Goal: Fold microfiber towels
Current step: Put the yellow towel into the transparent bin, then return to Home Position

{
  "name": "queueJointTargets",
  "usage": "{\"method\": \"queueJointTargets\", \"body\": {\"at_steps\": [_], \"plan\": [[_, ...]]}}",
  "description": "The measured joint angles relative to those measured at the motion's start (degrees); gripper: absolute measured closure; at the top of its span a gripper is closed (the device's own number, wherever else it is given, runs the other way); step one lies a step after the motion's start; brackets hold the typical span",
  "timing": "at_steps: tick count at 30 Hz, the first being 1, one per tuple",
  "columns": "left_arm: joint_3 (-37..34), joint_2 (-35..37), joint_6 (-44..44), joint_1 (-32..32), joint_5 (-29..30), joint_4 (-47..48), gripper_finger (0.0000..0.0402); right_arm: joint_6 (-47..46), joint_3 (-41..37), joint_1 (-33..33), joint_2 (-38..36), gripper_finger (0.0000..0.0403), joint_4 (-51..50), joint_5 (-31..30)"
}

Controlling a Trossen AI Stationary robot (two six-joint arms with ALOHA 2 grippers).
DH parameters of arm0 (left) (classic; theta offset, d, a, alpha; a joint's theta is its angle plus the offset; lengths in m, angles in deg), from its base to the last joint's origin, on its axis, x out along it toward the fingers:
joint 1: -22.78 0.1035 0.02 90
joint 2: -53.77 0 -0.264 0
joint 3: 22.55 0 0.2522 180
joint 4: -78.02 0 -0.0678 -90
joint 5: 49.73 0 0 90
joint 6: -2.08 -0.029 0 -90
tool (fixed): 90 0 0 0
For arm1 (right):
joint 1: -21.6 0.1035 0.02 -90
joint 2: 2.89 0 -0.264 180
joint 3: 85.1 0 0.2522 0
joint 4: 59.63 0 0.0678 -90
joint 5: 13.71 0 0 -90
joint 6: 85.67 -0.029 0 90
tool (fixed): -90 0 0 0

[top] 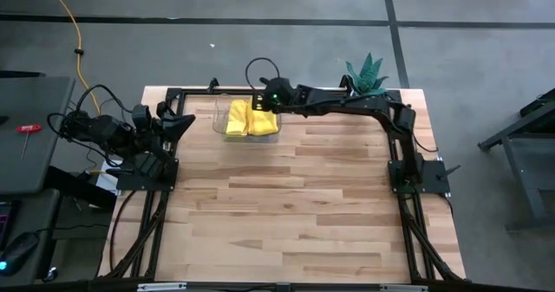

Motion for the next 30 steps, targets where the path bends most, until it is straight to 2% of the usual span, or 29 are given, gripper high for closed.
{"method": "queueJointTargets", "body": {"at_steps": [3, 4, 9, 12, 17, 20, 22, 26, 30], "plan": [[0.0, 0.0, 0.0, 0.0, 0.0, 0.0, 0.0401, 0.0, 0.0, 0.1, 2.3, 0.0378, 0.9, 1.1], [0.0, 0.0, 0.0, 0.0, 0.0, 0.0, 0.0402, 0.0, 0.0, 0.3, 3.1, 0.0390, 1.0, 1.6], [0.0, 0.0, 0.0, 0.0, 0.0, 0.1, 0.0401, -1.5, 0.0, 1.4, 5.8, 0.0374, -0.5, 3.6], [0.0, 0.0, 0.0, 0.0, 0.1, 0.2, 0.0401, -2.3, 0.0, 1.3, 6.3, 0.0383, -3.0, 4.1], [0.0, 0.0, 0.0, 0.0, 0.1, 0.2, 0.0401, 1.5, -0.1, 1.0, 5.1, 0.0401, 0.3, 3.6], [0.0, 0.0, 0.0, 0.0, 0.1, 0.4, 0.0401, 7.3, -0.1, 0.9, 1.2, 0.0398, 2.0, 3.6], [0.0, 0.0, 0.0, 0.0, 0.1, 0.4, 0.0402, 14.3, -0.1, 1.1, -2.0, 0.0400, 0.5, 3.5], [0.0, 0.1, -0.4, 0.0, -3.5, 0.8, 0.0401, 29.1, -0.1, 3.2, -8.6, 0.0402, -7.3, 3.2], [0.0, 0.7, -2.2, 0.0, -5.5, 4.9, 0.0401, 34.8, -0.1, 7.1, -13.8, 0.0403, -14.3, 3.5]]}}
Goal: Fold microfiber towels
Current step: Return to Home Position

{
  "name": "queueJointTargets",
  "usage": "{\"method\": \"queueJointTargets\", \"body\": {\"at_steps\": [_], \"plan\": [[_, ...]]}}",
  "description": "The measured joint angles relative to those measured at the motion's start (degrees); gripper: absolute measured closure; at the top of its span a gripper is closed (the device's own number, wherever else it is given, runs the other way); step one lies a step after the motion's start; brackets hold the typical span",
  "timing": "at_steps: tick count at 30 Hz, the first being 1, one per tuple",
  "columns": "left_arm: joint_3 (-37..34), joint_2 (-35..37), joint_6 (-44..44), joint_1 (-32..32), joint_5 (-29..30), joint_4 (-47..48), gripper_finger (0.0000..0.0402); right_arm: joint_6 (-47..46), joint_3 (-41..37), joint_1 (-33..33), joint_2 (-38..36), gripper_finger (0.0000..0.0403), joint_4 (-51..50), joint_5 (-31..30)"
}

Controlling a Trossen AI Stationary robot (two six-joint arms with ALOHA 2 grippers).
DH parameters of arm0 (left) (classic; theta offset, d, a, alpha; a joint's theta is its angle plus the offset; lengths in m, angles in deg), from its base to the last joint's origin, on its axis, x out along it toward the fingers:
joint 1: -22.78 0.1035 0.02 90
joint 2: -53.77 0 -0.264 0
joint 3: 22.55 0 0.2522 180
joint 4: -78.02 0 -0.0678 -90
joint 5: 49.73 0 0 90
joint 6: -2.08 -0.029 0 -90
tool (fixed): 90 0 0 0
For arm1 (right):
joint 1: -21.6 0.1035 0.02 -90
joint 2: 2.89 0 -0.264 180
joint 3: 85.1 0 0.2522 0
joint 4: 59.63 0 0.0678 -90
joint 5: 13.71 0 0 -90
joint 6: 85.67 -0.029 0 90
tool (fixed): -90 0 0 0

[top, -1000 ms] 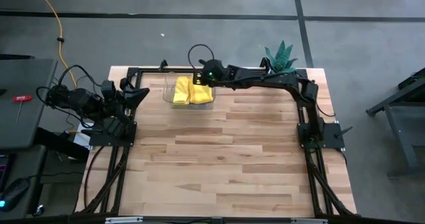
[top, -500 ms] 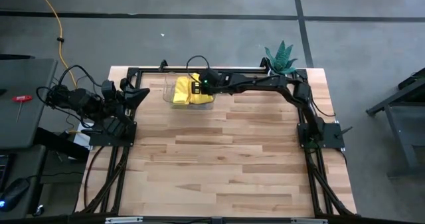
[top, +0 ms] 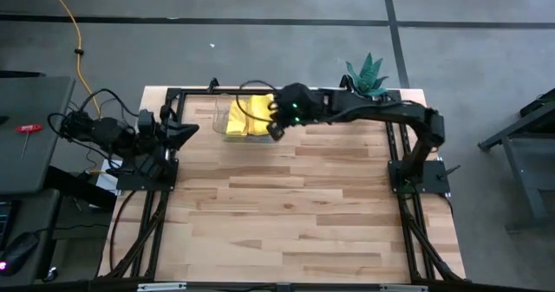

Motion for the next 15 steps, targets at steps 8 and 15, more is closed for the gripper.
{"method": "queueJointTargets", "body": {"at_steps": [8, 15], "plan": [[0.0, 12.9, -0.9, 3.2, -3.7, 15.5, 0.0401, -1.4, 0.0, 8.2, -4.9, 0.0403, -3.1, -0.1], [-7.5, 23.3, 1.4, 4.7, -14.8, 14.1, 0.0401, -5.6, 0.0, 12.6, -6.8, 0.0403, -4.5, 0.6]]}}
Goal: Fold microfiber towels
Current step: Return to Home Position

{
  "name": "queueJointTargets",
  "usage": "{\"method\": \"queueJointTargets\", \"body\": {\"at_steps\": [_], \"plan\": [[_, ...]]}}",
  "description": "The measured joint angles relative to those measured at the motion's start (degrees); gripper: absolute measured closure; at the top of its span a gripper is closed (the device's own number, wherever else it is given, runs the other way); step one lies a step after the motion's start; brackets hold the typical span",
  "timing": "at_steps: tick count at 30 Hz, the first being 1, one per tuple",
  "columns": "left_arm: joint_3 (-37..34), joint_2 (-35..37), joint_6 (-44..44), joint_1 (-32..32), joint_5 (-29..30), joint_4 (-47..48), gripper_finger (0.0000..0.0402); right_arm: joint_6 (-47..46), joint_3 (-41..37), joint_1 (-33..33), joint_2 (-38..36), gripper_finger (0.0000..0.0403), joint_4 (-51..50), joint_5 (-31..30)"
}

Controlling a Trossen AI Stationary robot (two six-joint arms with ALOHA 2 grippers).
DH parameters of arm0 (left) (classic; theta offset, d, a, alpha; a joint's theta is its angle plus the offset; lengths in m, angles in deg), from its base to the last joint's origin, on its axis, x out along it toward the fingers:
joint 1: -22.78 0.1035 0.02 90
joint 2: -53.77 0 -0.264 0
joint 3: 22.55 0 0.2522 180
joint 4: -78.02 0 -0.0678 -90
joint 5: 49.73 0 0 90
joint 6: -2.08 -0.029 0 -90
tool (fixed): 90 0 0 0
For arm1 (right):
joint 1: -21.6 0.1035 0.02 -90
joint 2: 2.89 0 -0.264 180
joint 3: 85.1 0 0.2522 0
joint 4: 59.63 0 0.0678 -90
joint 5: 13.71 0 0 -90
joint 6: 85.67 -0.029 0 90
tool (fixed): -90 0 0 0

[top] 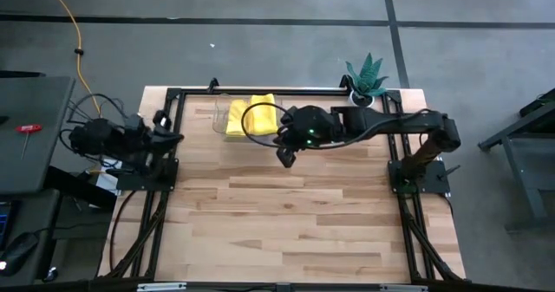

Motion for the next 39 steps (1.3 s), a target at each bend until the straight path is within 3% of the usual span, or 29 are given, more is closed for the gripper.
{"method": "queueJointTargets", "body": {"at_steps": [2, 6, 9, 13, 21, 25, 31, 35, 39], "plan": [[-2.4, -0.7, 1.5, 0.1, -3.5, -3.0, 0.0401, -1.7, 0.0, 1.0, -1.1, 0.0403, 0.0, -0.1], [-10.2, -3.1, 2.8, 0.3, -3.4, -10.1, 0.0401, -4.2, 0.0, 2.8, -3.2, 0.0403, -0.2, -0.4], [-15.3, -2.1, 4.0, 1.6, -2.4, -20.6, 0.0401, -5.8, 0.0, 4.5, -4.5, 0.0403, -1.4, -0.5], [-21.6, -0.9, 7.5, 4.6, -5.8, -24.7, 0.0401, -6.6, 0.0, 7.8, -5.6, 0.0403, -2.8, -1.5], [-28.1, 0.1, 14.4, 12.8, -10.8, -24.5, 0.0401, -12.4, 0.0, 13.0, -5.8, 0.0403, -10.3, -3.8], [-28.2, 0.0, 17.6, 16.5, -13.8, -18.2, 0.0401, -13.9, 0.0, 15.8, -5.8, 0.0403, -15.4, -4.6], [-28.1, 0.0, 19.8, 17.7, -16.3, -18.4, 0.0401, -15.6, 0.0, 19.7, -5.8, 0.0403, -20.9, -5.3], [-28.1, 0.0, 19.8, 17.7, -16.2, -18.3, 0.0401, -15.2, -0.6, 22.9, -5.9, 0.0403, -20.2, -5.5], [-28.1, 0.0, 19.8, 17.7, -16.2, -18.3, 0.0401, -16.3, -12.9, 26.2, -8.3, 0.0403, -7.1, -2.6]]}}
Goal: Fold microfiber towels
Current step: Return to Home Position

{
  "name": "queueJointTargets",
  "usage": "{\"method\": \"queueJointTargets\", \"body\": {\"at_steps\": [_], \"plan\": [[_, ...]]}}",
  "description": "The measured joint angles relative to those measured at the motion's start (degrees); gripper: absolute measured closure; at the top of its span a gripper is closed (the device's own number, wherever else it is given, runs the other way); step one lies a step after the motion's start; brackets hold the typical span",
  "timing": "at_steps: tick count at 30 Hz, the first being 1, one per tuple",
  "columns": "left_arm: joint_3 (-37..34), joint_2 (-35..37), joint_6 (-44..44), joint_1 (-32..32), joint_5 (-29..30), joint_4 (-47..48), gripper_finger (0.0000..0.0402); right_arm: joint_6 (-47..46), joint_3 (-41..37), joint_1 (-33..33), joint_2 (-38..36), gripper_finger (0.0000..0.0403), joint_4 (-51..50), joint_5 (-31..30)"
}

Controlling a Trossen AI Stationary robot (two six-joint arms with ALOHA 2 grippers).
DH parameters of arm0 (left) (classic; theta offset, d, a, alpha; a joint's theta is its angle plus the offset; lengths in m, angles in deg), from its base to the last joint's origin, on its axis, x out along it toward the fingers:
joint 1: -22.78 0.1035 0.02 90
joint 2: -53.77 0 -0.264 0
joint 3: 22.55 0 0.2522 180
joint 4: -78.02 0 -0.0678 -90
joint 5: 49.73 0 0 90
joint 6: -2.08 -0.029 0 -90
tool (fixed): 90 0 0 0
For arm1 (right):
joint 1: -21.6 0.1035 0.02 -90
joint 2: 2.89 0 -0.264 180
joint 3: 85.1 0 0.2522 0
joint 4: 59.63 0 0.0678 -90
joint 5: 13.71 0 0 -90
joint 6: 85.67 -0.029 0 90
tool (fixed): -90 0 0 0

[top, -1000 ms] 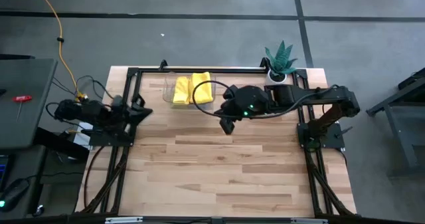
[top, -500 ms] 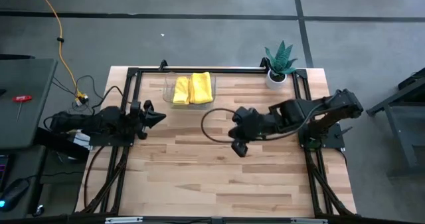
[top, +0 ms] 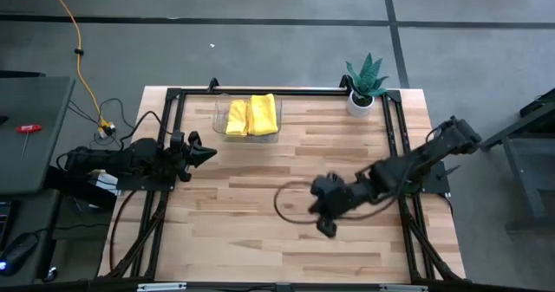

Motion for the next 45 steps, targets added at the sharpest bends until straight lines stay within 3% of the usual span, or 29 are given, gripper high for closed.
{"method": "queueJointTargets", "body": {"at_steps": [4, 7, 16, 22, 30, 36, 40, 45], "plan": [[0.0, 0.0, 0.0, 0.0, 0.2, -0.2, 0.0401, -2.9, -16.8, 2.2, -4.6, 0.0403, 18.5, 4.1], [0.0, 0.0, 0.0, 0.0, 0.3, -0.2, 0.0401, -2.9, -26.7, 1.2, -9.2, 0.0403, 31.2, 3.8], [0.0, 0.0, 0.0, 0.0, 0.6, -0.1, 0.0401, 4.6, -50.7, -8.3, -30.4, 0.0403, 51.4, -1.9], [0.0, 0.0, 0.0, 0.0, 0.6, 0.0, 0.0401, 15.1, -59.0, -13.3, -45.9, 0.0403, 50.7, -1.8], [0.0, 0.0, 0.0, 0.0, 0.6, 0.0, 0.0401, 13.4, -60.2, -13.0, -64.9, 0.0403, 32.9, -8.1], [0.0, 0.0, 0.0, 0.0, 0.5, 0.0, 0.0401, 12.9, -60.3, -14.0, -72.2, 0.0403, 31.2, -8.4], [0.0, 0.0, 0.0, 0.0, 0.5, 0.0, 0.0401, 11.3, -66.0, -15.5, -73.4, 0.0403, 38.4, -5.7], [0.0, 0.0, 0.0, 0.0, 0.5, 0.0, 0.0401, 9.2, -79.7, -19.0, -73.5, 0.0403, 60.3, -2.6]]}}
